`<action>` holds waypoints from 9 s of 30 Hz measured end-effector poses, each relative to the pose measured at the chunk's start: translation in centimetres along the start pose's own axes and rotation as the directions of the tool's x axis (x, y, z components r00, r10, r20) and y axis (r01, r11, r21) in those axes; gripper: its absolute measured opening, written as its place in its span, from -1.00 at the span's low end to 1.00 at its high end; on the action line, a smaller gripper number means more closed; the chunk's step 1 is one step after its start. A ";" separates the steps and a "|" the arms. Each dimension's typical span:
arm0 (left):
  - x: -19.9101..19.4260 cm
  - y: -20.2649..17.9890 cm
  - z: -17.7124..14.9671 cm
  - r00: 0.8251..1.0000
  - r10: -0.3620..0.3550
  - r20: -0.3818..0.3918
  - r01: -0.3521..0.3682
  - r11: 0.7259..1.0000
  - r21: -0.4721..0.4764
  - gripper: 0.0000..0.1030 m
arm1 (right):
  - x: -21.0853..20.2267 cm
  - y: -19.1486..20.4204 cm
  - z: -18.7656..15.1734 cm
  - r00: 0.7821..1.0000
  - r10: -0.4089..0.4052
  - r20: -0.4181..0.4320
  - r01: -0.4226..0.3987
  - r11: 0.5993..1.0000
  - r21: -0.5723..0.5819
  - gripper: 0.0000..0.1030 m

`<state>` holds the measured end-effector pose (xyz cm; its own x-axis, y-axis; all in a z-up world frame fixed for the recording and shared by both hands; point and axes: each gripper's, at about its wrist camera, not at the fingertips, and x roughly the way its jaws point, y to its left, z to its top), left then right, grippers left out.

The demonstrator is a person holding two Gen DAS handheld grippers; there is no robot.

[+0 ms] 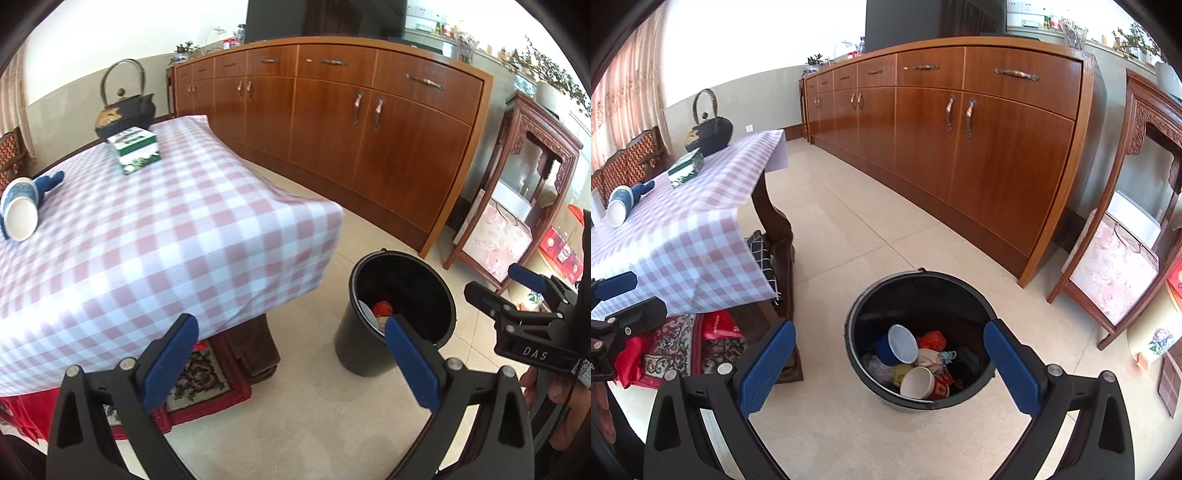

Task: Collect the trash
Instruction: 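Move both tools back from the bucket to the table, then grasp the blue-patterned paper cup with the left tool while the right tool grasps the green milk carton, then lift the blue-patterned cup and green milk carton and turn toward the bucket, then lower both tools over the black bucket and open them to drop the cup and carton, then move both tools back from the bucket to the table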

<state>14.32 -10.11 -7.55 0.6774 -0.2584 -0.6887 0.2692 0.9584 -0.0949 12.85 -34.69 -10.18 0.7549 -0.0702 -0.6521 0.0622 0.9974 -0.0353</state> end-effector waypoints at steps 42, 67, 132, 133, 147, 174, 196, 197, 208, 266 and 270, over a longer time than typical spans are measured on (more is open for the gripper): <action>-9.4 23.7 1.6 0.899 0.432 0.076 -0.370 0.840 -0.397 0.92 | 1.0 25.4 13.3 0.902 0.432 0.020 -0.404 0.858 -0.318 1.00; 0.1 28.3 9.2 0.902 0.429 -0.049 -0.410 0.816 -0.406 0.79 | 14.1 33.0 20.9 0.916 0.380 -0.127 -0.401 0.856 -0.327 0.78; -5.1 8.7 7.7 0.978 0.130 0.160 -0.123 0.991 -0.054 0.18 | -2.2 11.1 13.5 0.974 0.204 0.098 -0.195 0.976 -0.093 0.08; -4.9 8.2 7.8 0.980 0.121 0.160 -0.115 0.992 -0.045 0.18 | -2.5 10.4 13.3 0.976 0.195 0.100 -0.187 0.979 -0.085 0.08; -2.4 2.0 8.5 0.990 -0.007 0.138 0.000 0.998 0.056 0.18 | -4.0 2.6 10.1 0.994 0.069 0.083 -0.070 0.998 0.003 0.08; 5.1 -9.7 6.6 0.983 -0.182 -0.025 0.183 0.957 0.223 0.17 | -0.7 -7.4 4.0 0.997 -0.062 -0.043 0.067 0.992 0.105 0.08; 14.4 -12.7 4.1 0.962 -0.216 -0.166 0.248 0.947 0.205 0.86 | 8.6 -9.6 -1.3 0.983 0.017 -0.181 -0.021 1.000 -0.020 0.17; 14.5 -12.1 4.1 0.969 -0.196 -0.149 0.221 0.959 0.178 0.96 | 9.8 -9.7 -1.6 0.981 0.010 -0.194 -0.016 0.999 -0.033 0.35; 13.2 -11.2 2.9 0.983 -0.127 -0.130 0.151 0.970 0.189 0.97 | 12.1 -12.4 -3.0 0.972 -0.092 -0.218 0.119 0.986 0.118 1.00; -8.9 17.4 2.1 0.940 0.315 0.128 -0.279 0.929 -0.242 0.99 | -1.5 19.7 11.1 0.926 0.357 0.121 -0.342 0.931 -0.127 1.00; -10.3 21.7 1.5 0.916 0.383 0.118 -0.334 0.893 -0.302 0.99 | -1.2 25.8 12.6 0.917 0.392 0.072 -0.371 0.906 -0.204 1.00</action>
<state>14.23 13.19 -1.40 0.8044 0.1162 -0.5826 -0.1931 0.9786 -0.0715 21.78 -9.00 -0.78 0.7638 0.3259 -0.5571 -0.3574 0.9323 0.0553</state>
